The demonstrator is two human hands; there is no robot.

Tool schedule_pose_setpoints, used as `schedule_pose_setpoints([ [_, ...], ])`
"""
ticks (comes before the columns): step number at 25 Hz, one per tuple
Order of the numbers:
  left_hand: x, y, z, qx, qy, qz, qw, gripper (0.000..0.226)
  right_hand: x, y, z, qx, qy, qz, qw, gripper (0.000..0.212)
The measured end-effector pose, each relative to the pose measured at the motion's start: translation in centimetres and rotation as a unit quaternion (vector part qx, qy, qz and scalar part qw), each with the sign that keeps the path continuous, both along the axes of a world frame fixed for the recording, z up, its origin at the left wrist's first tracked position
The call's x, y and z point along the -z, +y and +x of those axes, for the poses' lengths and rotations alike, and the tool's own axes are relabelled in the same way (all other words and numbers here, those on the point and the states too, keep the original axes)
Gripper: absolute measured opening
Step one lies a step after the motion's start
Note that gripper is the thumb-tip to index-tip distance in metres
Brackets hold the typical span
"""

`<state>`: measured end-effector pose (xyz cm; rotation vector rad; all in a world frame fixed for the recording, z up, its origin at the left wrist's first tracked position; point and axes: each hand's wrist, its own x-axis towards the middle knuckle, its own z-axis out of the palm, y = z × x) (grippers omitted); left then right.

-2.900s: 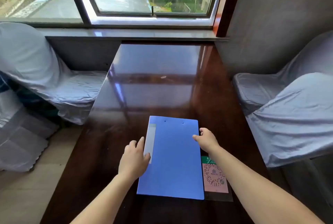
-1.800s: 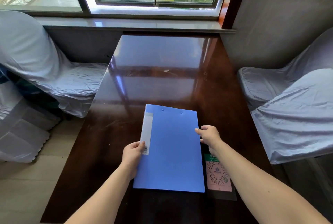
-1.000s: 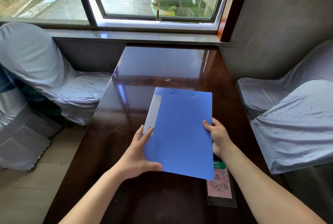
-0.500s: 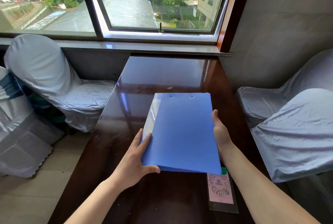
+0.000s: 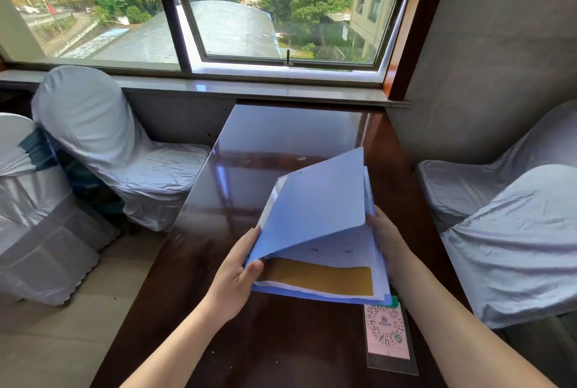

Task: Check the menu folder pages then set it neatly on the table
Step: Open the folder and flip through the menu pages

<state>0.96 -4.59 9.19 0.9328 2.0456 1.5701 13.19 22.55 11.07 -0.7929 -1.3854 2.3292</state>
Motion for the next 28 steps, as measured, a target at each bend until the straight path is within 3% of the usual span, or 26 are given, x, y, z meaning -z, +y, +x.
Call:
schedule_pose_setpoints([
  [3, -0.8, -0.1, 0.2, -0.043, -0.077, 0.058, 0.994, 0.122, 0.2, 0.4, -0.4, 0.027, -0.031, 0.061, 0.997, 0.043],
  [7, -1.3, -0.7, 0.0, -0.074, -0.231, 0.133, 0.961, 0.092, -0.4, 0.8, 0.0, 0.034, -0.046, 0.090, 0.994, 0.035],
  [10, -1.4, -1.6, -0.3, -0.086, -0.323, 0.170, 0.927, 0.048, -0.8, 1.6, 0.7, 0.024, -0.034, 0.090, 0.995, 0.036],
  [11, -1.6, -1.9, -0.3, -0.091, -0.342, 0.174, 0.919, 0.044, -1.1, 1.9, 0.7, 0.029, -0.028, 0.095, 0.995, 0.036],
  [16, -2.0, -2.5, -0.2, -0.041, -0.460, 0.201, 0.864, 0.051, -2.8, 2.9, 0.3, 0.016, -0.015, 0.142, 0.990, 0.034],
  [19, -2.4, -2.0, 0.2, -0.008, -0.529, 0.186, 0.828, 0.041, -3.5, 3.4, -0.1, 0.010, -0.011, 0.143, 0.990, 0.034],
  [21, -2.6, -1.3, 0.5, -0.008, -0.538, 0.178, 0.824, 0.037, -3.8, 4.1, -0.5, 0.007, -0.014, 0.145, 0.989, 0.033],
  [25, -2.4, -0.5, 1.0, -0.054, -0.527, 0.180, 0.829, 0.060, -4.8, 5.2, -0.9, -0.007, -0.034, 0.141, 0.989, 0.028],
  [28, -2.3, -0.2, 0.9, -0.071, -0.521, 0.201, 0.826, 0.059, -5.4, 5.2, -0.4, 0.040, -0.085, 0.241, 0.966, 0.054],
])
